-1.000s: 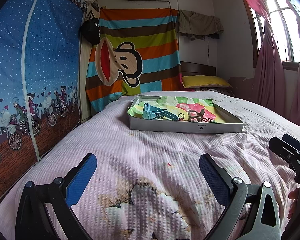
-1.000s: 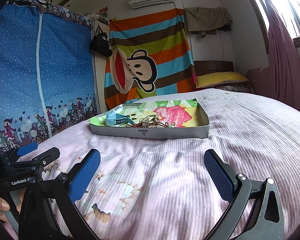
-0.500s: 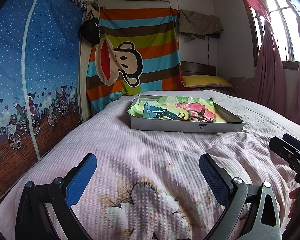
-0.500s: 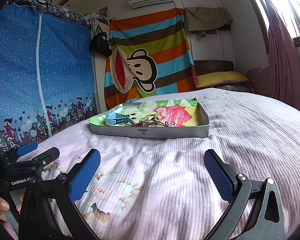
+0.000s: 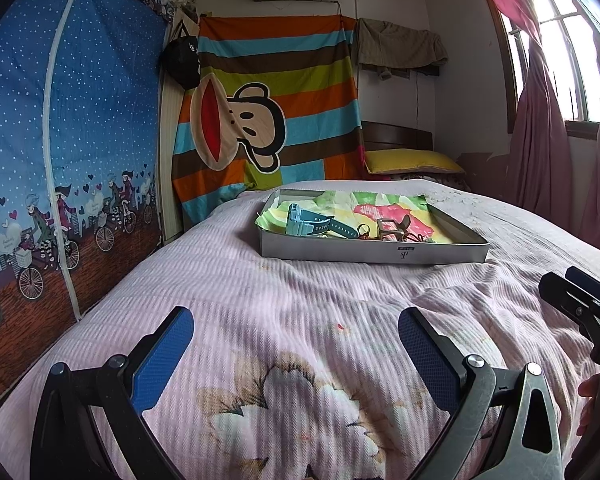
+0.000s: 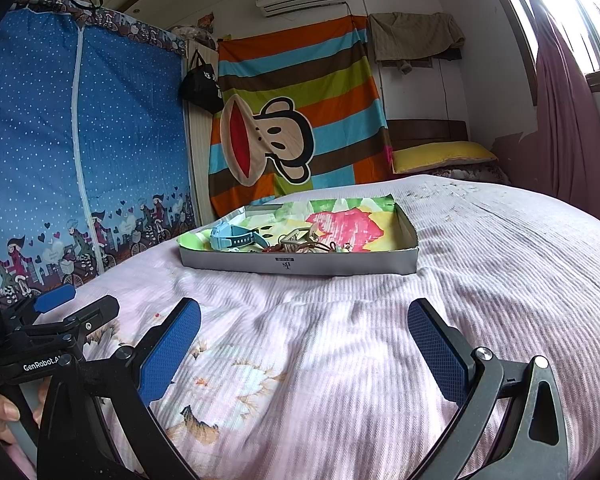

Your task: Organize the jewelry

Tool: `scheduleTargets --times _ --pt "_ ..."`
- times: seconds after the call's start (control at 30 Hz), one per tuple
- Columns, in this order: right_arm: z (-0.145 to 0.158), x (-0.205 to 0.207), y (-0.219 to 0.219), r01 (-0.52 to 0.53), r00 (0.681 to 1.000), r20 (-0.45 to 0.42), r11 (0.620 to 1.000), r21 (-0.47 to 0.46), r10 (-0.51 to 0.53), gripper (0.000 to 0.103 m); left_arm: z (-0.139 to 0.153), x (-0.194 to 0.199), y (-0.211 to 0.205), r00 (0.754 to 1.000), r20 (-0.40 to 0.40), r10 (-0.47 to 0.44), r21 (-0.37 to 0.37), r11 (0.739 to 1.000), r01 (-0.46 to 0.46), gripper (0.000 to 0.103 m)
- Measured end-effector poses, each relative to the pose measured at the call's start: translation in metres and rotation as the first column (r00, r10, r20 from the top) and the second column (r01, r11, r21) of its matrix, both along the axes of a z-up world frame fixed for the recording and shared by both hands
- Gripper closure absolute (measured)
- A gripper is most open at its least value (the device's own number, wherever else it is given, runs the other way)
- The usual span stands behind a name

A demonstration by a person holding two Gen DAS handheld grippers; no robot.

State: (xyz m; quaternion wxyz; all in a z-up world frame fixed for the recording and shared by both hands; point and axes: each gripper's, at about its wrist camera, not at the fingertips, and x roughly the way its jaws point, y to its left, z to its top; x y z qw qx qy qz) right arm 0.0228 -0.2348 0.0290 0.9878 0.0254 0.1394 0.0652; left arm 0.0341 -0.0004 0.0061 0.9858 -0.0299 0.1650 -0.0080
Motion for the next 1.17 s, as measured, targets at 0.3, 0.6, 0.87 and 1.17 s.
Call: scheduleTargets --times 0.3,0.6,0.87,1.17 --pt "0.001 0.0 0.0 0.0 1.0 -0.001 1.0 0.0 0.0 0.001 -0.001 0.0 0.001 1.0 0.0 -0.001 0.003 1.0 0.001 0.0" --pt "-0.002 0.0 0.0 0.0 1.0 -0.005 1.0 0.001 0.0 0.001 -0.001 -0.003 0.007 1.0 -0.001 0.019 0.003 1.0 -0.019 0.0" --pt "-0.003 -0.001 0.001 0.0 1.0 -0.006 1.0 0.001 0.0 0.001 -0.003 -0.003 0.011 1.0 -0.001 0.029 0.015 0.999 -0.029 0.0" --pt "-0.009 0.0 0.003 0.0 1.0 -0.013 1.0 -0.002 0.0 0.001 -0.003 -0.002 0.01 1.0 -0.002 0.031 0.016 0.999 -0.031 0.0"
